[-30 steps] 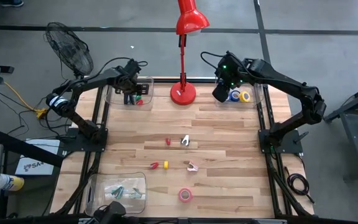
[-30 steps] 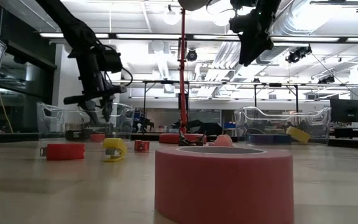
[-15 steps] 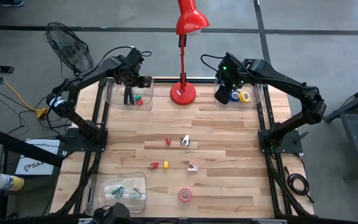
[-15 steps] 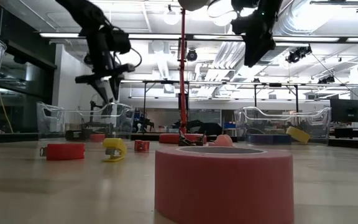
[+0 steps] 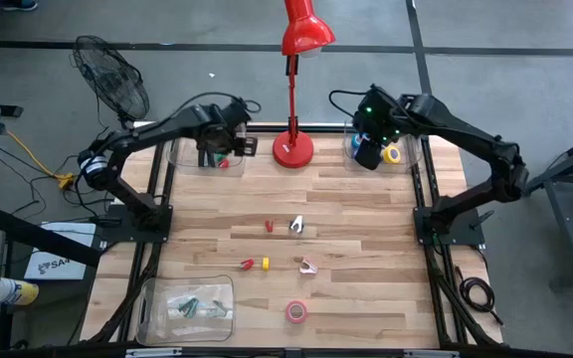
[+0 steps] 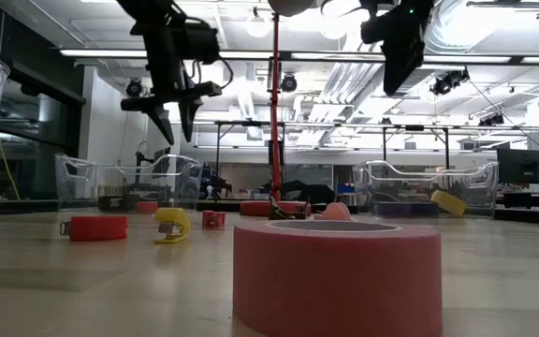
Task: Pick and place Stapler, Stapler remover, tape
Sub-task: Put the top red stapler into the top left transparent bin
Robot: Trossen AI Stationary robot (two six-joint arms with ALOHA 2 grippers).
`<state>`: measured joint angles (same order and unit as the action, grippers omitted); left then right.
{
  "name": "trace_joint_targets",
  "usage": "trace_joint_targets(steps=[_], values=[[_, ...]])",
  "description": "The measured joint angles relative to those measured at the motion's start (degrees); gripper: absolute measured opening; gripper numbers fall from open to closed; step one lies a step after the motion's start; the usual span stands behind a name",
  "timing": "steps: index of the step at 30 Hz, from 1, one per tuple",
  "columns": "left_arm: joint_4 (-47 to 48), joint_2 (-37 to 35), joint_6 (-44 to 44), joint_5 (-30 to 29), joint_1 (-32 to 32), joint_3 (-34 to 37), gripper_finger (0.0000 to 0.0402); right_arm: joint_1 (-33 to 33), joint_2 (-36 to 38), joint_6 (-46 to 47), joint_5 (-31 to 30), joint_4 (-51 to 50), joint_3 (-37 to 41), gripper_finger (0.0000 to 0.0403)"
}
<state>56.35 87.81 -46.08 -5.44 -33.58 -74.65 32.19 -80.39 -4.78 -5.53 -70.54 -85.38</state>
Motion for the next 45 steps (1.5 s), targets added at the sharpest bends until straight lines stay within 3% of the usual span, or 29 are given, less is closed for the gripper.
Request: trace_joint_targets(steps=[8, 15, 21, 34, 45], values=[[0.90, 0.00, -11.21, -3.99, 11.03, 0.00, 0.0156, 3.00, 3.60, -3.29, 0.49, -1.19, 0.00, 0.0165], [0.87, 0.68, -22.50, -7.38, 19.09, 0.00, 0.0156, 6.27, 6.12, -6.37, 5.01, -1.60, 0.00, 0.0165], [0.78, 3.50, -28.03, -6.84, 24.25, 0.02, 0.0156, 8.15, 6.68, -8.82, 7.17, -1.91, 0.00, 0.0165], [-4.12, 10.34, -37.47, -4.09, 32.20, 0.04, 0.0156, 9.48, 6.68, -12.91, 10.46, -2.61, 0.00, 0.0165], [-7.70, 13.43, -41.27, -1.09, 34.03, 0.03, 0.0156, 9.46, 6.68, -13.29, 12.27, -2.98, 0.00, 0.0165]])
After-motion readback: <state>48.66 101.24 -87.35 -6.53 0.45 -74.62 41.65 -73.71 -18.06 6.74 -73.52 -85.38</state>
